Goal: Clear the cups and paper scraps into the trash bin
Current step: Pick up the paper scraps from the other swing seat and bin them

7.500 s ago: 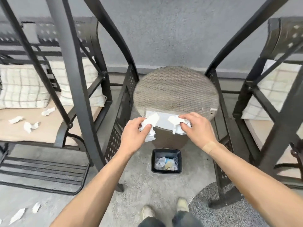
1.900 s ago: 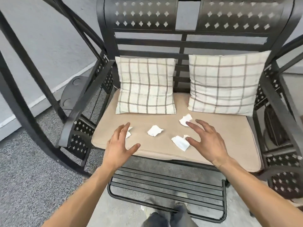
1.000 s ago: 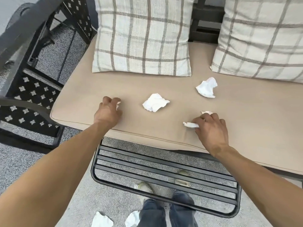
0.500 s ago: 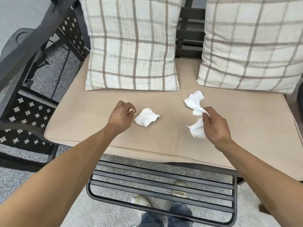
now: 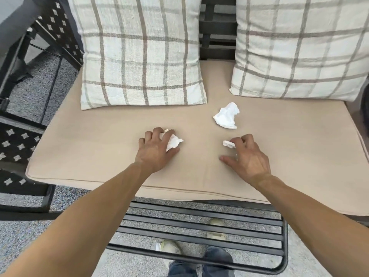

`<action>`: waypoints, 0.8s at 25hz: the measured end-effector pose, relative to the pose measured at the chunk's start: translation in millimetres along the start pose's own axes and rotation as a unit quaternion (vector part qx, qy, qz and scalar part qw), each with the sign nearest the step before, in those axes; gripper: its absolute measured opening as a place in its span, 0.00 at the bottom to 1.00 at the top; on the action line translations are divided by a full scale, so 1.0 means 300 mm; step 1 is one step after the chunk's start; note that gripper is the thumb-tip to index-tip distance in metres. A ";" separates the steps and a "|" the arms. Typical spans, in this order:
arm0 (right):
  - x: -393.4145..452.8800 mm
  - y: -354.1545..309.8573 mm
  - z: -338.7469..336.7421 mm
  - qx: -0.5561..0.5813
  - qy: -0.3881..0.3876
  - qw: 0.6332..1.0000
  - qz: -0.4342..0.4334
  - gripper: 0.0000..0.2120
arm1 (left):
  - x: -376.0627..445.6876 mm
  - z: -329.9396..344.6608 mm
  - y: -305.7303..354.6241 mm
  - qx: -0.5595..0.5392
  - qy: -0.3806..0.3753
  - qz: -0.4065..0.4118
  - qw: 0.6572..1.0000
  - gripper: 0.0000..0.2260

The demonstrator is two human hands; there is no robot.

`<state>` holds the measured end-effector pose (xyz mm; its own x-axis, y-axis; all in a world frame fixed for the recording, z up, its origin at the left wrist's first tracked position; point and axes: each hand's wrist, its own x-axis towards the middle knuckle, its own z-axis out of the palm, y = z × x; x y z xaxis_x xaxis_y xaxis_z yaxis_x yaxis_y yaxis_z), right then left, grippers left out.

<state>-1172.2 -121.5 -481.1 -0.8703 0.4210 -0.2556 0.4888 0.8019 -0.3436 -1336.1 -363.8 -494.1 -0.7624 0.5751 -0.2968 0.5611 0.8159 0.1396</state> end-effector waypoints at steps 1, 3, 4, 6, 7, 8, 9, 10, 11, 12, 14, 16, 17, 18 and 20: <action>0.005 0.004 0.003 -0.007 0.009 1.000 -0.003 0.21 | 0.005 0.000 -0.001 0.006 0.011 0.005 1.000 0.21; 0.027 0.011 0.002 -0.005 0.038 0.999 -0.002 0.18 | 0.026 -0.009 0.004 -0.008 0.016 0.010 1.000 0.18; 0.051 0.014 -0.004 0.006 0.051 0.999 0.002 0.18 | 0.040 -0.014 0.006 -0.013 0.012 0.011 1.000 0.17; 0.133 0.017 -0.021 0.024 0.058 0.998 0.001 0.24 | 0.068 -0.017 0.012 -0.003 0.002 0.017 1.000 0.18; 0.185 0.013 -0.028 0.023 0.046 0.999 -0.006 0.28 | 0.076 -0.016 0.010 0.005 0.002 0.022 1.000 0.19; 0.239 0.009 -0.032 0.017 0.025 0.999 -0.011 0.32 | 0.084 -0.012 0.007 0.012 0.006 0.028 1.000 0.19; 0.288 0.002 -0.033 0.006 -0.004 1.000 -0.012 0.34 | 0.087 -0.011 0.002 0.014 0.010 0.035 0.999 0.19; 0.328 -0.002 -0.029 -0.009 -0.033 0.999 -0.011 0.35 | 0.087 -0.010 -0.001 0.013 0.014 0.040 0.999 0.19; 0.356 -0.004 -0.020 -0.023 -0.052 0.998 -0.012 0.33 | 0.087 -0.011 -0.001 0.011 0.015 0.041 0.999 0.18; 0.371 -0.003 -0.009 -0.035 -0.053 0.998 -0.020 0.29 | 0.086 -0.012 0.000 0.010 0.016 0.040 0.999 0.17; 0.384 0.001 0.011 -0.043 -0.009 0.998 -0.041 0.20 | 0.084 -0.013 0.002 0.003 0.015 0.037 0.999 0.16; 0.390 0.000 0.018 -0.058 0.025 0.997 -0.052 0.15 | 0.078 -0.016 0.008 -0.013 0.015 0.033 0.999 0.15; 0.388 -0.005 0.018 -0.069 0.024 0.996 -0.051 0.14 | 0.076 -0.018 0.012 -0.023 0.014 0.027 0.999 0.14; 0.380 -0.014 0.016 -0.074 0.016 0.996 -0.044 0.14 | 0.073 -0.021 0.017 -0.031 0.012 0.017 0.999 0.14; 0.337 -0.031 0.015 -0.054 0.001 0.998 -0.027 0.16 | 0.063 -0.026 0.029 -0.031 -0.011 -0.003 0.999 0.14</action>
<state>-1264.3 -88.2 -507.7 -0.8953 0.3768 -0.2374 0.4320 0.8645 -0.2569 -1348.1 -345.2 -491.1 -0.7582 0.5686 -0.3191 0.5342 0.8223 0.1959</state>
